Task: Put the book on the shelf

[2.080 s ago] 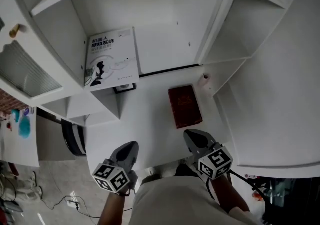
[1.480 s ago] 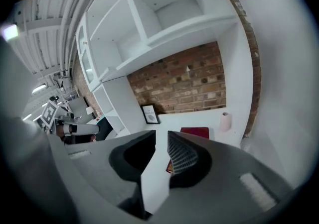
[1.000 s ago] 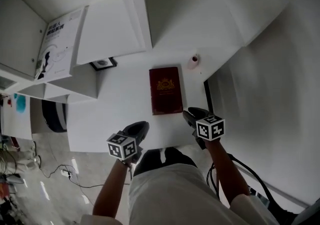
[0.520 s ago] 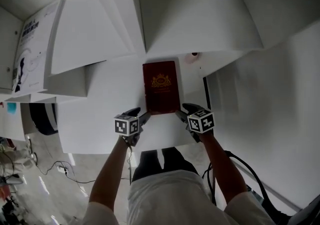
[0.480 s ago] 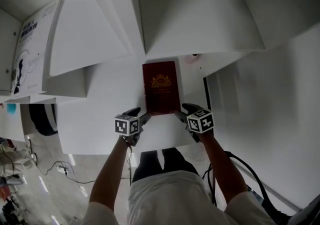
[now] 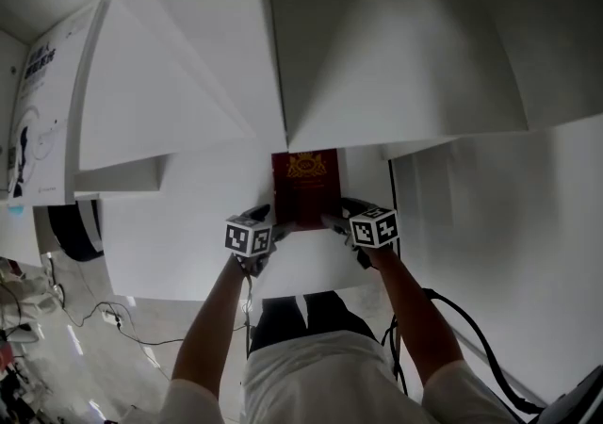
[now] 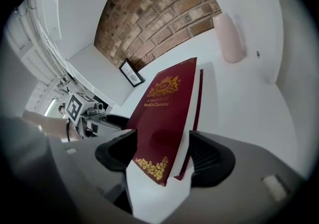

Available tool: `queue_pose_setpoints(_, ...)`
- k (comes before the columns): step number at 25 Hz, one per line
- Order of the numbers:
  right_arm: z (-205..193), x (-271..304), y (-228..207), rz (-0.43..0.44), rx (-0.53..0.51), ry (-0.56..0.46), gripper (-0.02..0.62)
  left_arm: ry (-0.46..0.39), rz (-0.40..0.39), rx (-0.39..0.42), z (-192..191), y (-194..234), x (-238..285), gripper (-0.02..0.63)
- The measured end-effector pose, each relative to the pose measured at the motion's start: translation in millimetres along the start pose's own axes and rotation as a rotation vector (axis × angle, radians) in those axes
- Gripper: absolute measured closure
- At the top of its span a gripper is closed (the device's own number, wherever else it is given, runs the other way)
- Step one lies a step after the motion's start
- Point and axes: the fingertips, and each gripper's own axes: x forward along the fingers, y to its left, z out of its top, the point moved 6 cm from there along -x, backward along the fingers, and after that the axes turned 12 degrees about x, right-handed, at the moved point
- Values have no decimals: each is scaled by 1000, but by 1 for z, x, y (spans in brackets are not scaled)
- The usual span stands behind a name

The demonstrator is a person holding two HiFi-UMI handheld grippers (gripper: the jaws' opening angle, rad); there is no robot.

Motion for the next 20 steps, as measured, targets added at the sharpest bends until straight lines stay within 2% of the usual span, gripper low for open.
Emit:
queue_pose_setpoints(7,5,14,3,29,49,1,275,-22,-25,-39,-4,3,9,212)
queue_pose_setpoints(12,2,17,9,34,62,-18,276,-192,-83,-262,-8,13,1,219)
queue_pose_setpoints(16,-5,6,8,75,74,-16,312,-257,-167,-339,-17,9,-10,209)
queue_pose_setpoints(20,-6,-7,0,129,132,-66,376,-359,-257,-498,-36,3,-21,286)
